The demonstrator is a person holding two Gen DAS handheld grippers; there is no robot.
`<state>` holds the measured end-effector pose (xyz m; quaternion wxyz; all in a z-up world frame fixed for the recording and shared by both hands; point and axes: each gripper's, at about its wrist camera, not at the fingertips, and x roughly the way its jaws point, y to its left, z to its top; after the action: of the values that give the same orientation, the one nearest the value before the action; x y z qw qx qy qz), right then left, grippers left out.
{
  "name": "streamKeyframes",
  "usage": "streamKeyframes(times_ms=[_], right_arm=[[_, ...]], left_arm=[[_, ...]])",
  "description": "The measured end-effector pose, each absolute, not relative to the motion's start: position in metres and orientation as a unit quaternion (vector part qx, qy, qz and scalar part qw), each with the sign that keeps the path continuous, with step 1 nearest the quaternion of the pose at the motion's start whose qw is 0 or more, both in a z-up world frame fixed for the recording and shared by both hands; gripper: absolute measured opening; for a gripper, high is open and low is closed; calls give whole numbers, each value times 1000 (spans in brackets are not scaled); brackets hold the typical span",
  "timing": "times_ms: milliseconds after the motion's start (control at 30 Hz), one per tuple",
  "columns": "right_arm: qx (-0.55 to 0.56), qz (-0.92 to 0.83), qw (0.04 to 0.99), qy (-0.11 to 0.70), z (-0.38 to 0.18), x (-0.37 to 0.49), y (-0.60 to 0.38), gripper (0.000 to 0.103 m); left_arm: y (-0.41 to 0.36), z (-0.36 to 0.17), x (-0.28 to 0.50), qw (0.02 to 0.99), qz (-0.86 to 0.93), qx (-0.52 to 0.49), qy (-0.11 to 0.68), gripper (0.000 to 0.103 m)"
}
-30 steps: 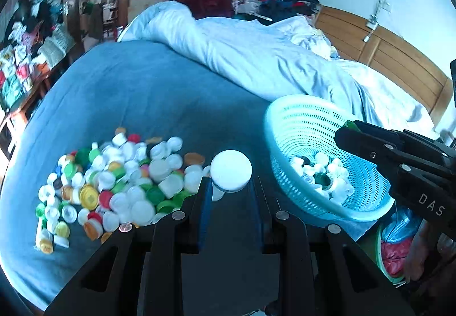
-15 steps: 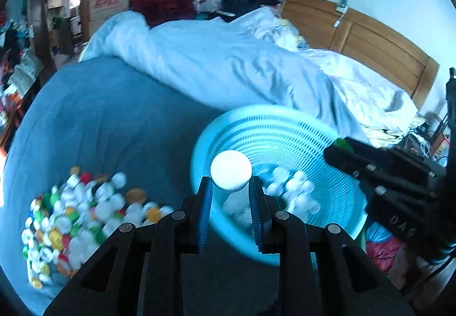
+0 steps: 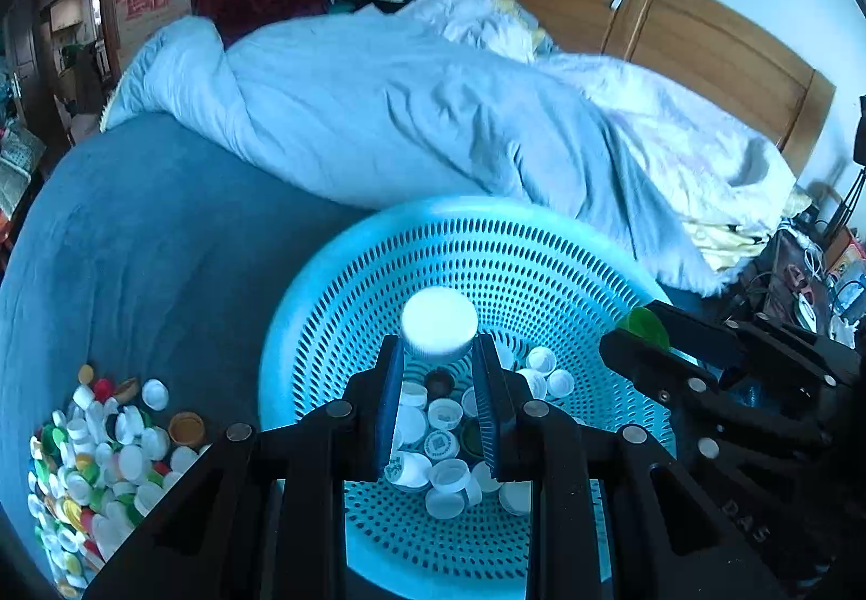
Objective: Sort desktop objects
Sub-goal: 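Carry the white cap and the green cap over the blue basket, then open both grippers to drop the caps into the basket, then grasp an orange cap with the left gripper while the right gripper reaches the pile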
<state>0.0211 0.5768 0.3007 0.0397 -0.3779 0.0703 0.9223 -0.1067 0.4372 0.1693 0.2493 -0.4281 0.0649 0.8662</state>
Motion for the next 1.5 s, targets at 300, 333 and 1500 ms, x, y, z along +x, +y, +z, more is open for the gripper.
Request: streamKeyframes(times_ms=[300, 333, 1500], right_arm=[[-384, 919, 38, 76, 295, 24, 580, 32], [-385, 919, 38, 75, 295, 23, 580, 32], [-414, 899, -136, 43, 216, 83, 412, 72]], left_arm=[[449, 158, -101, 250, 850, -458, 73, 21], [451, 159, -103, 250, 850, -457, 74, 21], [141, 11, -103, 86, 855, -510, -33, 36]])
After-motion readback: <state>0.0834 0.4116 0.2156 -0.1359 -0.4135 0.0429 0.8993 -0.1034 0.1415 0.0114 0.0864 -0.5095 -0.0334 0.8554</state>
